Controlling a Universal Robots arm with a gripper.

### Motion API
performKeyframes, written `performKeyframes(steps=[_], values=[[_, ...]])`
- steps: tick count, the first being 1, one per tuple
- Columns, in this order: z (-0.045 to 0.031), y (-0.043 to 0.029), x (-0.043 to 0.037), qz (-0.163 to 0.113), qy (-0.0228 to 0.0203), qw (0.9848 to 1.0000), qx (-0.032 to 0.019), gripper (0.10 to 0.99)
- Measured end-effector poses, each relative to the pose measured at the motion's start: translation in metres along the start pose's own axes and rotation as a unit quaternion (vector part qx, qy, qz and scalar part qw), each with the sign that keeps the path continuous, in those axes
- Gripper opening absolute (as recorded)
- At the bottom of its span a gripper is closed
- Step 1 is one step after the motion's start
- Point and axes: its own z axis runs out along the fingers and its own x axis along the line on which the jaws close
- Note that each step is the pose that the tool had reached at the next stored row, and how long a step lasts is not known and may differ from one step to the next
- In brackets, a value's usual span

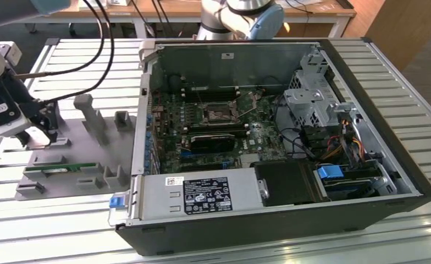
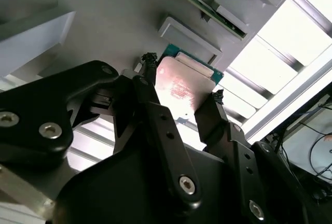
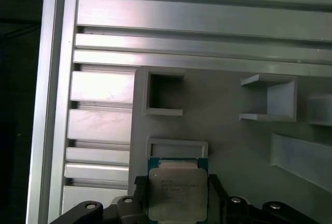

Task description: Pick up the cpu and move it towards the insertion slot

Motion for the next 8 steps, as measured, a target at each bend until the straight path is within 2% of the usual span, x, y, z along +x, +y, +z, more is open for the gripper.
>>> performKeyframes(steps=[8], values=[[-0.0192,0.0007,0.0000,0.000,-0.0001,1.0000,0.0001,0.541]])
